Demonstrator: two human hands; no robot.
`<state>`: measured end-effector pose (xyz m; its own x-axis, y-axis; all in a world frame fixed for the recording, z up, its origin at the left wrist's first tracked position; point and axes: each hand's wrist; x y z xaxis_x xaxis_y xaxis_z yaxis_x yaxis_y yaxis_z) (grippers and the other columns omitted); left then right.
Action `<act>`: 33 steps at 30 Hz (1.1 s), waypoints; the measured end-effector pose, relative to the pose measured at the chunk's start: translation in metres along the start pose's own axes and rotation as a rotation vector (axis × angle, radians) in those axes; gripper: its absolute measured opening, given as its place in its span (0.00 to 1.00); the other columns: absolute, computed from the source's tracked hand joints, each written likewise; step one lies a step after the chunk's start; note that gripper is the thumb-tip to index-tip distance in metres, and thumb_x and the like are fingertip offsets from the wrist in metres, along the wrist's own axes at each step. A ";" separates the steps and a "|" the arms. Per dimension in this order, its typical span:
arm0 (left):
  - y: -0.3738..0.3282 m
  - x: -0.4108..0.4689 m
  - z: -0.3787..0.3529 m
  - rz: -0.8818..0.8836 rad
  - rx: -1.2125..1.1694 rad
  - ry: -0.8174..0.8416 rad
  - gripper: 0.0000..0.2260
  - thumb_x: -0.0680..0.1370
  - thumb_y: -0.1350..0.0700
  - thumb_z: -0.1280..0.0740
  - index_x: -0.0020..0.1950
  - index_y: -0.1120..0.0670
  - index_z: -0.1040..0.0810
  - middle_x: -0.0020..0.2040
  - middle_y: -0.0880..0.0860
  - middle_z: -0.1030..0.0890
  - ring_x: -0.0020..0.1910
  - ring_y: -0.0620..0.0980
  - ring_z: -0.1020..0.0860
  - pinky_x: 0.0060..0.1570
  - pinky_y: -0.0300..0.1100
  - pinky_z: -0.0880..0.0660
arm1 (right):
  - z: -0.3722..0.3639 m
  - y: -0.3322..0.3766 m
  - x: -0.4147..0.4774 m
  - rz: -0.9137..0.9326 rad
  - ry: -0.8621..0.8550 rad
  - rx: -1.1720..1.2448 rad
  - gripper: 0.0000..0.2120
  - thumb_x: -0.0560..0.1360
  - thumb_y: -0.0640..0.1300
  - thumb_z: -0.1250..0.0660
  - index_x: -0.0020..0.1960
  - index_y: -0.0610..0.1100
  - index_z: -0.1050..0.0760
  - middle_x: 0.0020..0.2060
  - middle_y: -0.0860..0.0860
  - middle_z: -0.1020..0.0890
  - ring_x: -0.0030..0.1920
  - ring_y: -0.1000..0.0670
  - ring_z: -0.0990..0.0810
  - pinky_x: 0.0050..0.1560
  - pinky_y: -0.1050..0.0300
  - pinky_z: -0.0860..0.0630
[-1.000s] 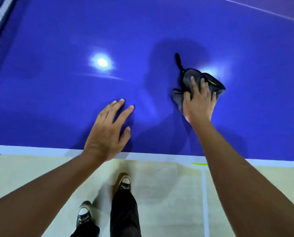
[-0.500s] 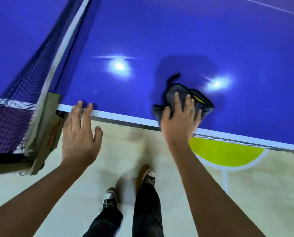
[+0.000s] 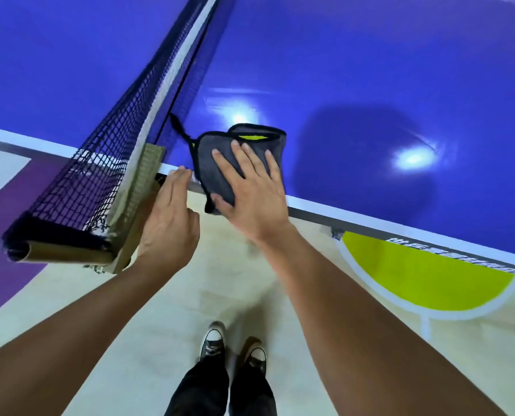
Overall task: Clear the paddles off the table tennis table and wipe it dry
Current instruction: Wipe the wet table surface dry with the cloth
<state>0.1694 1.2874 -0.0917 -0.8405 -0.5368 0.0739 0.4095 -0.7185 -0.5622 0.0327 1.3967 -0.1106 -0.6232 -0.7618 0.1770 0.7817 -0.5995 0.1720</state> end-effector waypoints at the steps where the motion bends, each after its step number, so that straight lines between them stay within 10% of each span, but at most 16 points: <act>1: 0.000 -0.001 0.002 -0.018 0.030 0.036 0.29 0.77 0.69 0.40 0.79 0.62 0.38 0.79 0.58 0.37 0.79 0.54 0.39 0.77 0.50 0.39 | 0.005 -0.005 -0.009 -0.001 0.006 -0.026 0.35 0.77 0.58 0.33 0.81 0.54 0.41 0.81 0.49 0.40 0.81 0.48 0.43 0.80 0.41 0.51; 6: -0.013 0.001 0.018 0.049 0.110 0.171 0.29 0.79 0.63 0.39 0.80 0.61 0.42 0.82 0.57 0.45 0.82 0.53 0.49 0.79 0.47 0.47 | 0.027 -0.034 -0.058 -0.088 0.059 -0.039 0.39 0.74 0.41 0.28 0.81 0.54 0.39 0.80 0.48 0.37 0.78 0.46 0.37 0.77 0.46 0.44; 10: -0.037 -0.004 0.038 0.124 0.217 0.284 0.26 0.80 0.56 0.38 0.78 0.58 0.38 0.78 0.59 0.38 0.77 0.58 0.39 0.74 0.51 0.39 | 0.055 -0.049 -0.084 -0.202 0.044 -0.043 0.34 0.71 0.37 0.25 0.74 0.52 0.28 0.67 0.46 0.23 0.60 0.40 0.24 0.57 0.44 0.30; 15: -0.064 -0.048 0.072 0.175 0.435 0.369 0.22 0.81 0.51 0.41 0.74 0.52 0.33 0.73 0.55 0.33 0.66 0.60 0.28 0.65 0.53 0.31 | 0.098 -0.030 -0.091 -0.347 0.249 0.108 0.26 0.75 0.39 0.29 0.72 0.52 0.26 0.64 0.47 0.23 0.63 0.39 0.26 0.56 0.41 0.28; 20: -0.080 -0.092 0.110 0.138 0.399 0.291 0.18 0.79 0.52 0.38 0.69 0.53 0.26 0.65 0.54 0.26 0.62 0.59 0.26 0.63 0.53 0.29 | 0.126 0.006 -0.120 -0.485 0.249 0.376 0.25 0.75 0.36 0.33 0.70 0.49 0.25 0.61 0.45 0.21 0.61 0.41 0.23 0.60 0.49 0.25; 24: -0.079 -0.110 0.143 0.102 0.404 0.137 0.16 0.74 0.53 0.33 0.61 0.53 0.22 0.56 0.53 0.22 0.50 0.58 0.22 0.51 0.53 0.24 | 0.160 0.038 -0.116 -0.492 0.259 0.554 0.20 0.76 0.32 0.37 0.63 0.50 0.23 0.56 0.47 0.22 0.48 0.63 0.20 0.44 0.76 0.31; 33: -0.051 -0.103 0.220 0.044 0.287 -0.049 0.12 0.73 0.52 0.39 0.54 0.52 0.23 0.53 0.51 0.22 0.48 0.57 0.24 0.49 0.52 0.25 | 0.212 0.132 -0.066 -0.462 0.142 0.698 0.19 0.75 0.41 0.37 0.63 0.57 0.24 0.51 0.54 0.20 0.47 0.62 0.20 0.47 0.66 0.24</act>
<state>0.3135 1.2823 0.1102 -0.8043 -0.5860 0.0986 0.5346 -0.7859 -0.3106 0.1716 1.4201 0.1056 -0.8305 -0.5294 -0.1732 0.2260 -0.6044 0.7639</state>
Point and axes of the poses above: each hand's wrist, its own x-axis towards the middle knuckle, its own z-axis out of the back of the hand, y = z × x
